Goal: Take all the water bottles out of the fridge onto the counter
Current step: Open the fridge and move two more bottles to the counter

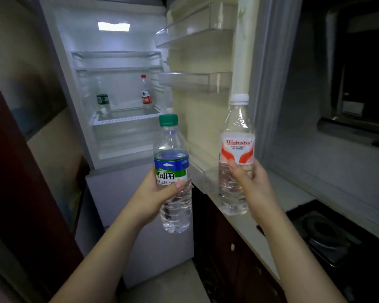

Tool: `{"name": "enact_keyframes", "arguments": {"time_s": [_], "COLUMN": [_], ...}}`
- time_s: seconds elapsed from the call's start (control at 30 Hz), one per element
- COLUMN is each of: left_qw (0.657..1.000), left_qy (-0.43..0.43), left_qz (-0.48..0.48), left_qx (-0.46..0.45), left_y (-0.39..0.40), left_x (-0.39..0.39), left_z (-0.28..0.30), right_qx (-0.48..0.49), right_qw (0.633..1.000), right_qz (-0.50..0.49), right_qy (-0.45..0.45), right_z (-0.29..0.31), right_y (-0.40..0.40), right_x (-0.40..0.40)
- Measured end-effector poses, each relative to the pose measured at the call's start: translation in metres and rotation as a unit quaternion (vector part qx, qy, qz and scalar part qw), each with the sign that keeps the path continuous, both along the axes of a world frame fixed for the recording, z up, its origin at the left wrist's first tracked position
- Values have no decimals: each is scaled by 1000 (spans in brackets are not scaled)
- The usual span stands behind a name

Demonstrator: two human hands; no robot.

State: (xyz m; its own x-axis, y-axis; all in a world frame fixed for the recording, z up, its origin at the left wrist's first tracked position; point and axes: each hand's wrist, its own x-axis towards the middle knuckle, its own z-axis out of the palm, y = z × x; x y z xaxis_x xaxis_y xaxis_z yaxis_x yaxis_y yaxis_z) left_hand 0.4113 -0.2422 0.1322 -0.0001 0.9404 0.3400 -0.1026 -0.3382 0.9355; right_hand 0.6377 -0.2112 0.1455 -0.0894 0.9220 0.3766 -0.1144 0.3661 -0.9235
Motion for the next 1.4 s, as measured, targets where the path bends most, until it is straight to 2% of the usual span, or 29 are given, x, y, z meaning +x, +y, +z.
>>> {"name": "enact_keyframes", "arguments": {"time_s": [0.37,0.67,0.83,1.17,1.4], "left_qw": [984,943,907,835,816], "left_qy": [41,64,83,98,89], "left_qz": [-172,-324,-410,-541,-571], "left_qx": [27,36,34,10,-12], "left_y": [-25,-61,-100,-224,-289], "left_x": [123,269,375,572,661], "left_z": [9,16,16,3,-36], "right_qx": [-24,-23,-36,-36,-45], "right_qw": [986,950,913,837,787], "right_qz": [-165,-309,-403,-545,-611], "right_qy": [5,28,51,33,68], "right_z": [-1,-6,-17,-32,-61], "right_y": [-120,-217,-287,-472,-549], "right_x": [118,239,315,456,524]}}
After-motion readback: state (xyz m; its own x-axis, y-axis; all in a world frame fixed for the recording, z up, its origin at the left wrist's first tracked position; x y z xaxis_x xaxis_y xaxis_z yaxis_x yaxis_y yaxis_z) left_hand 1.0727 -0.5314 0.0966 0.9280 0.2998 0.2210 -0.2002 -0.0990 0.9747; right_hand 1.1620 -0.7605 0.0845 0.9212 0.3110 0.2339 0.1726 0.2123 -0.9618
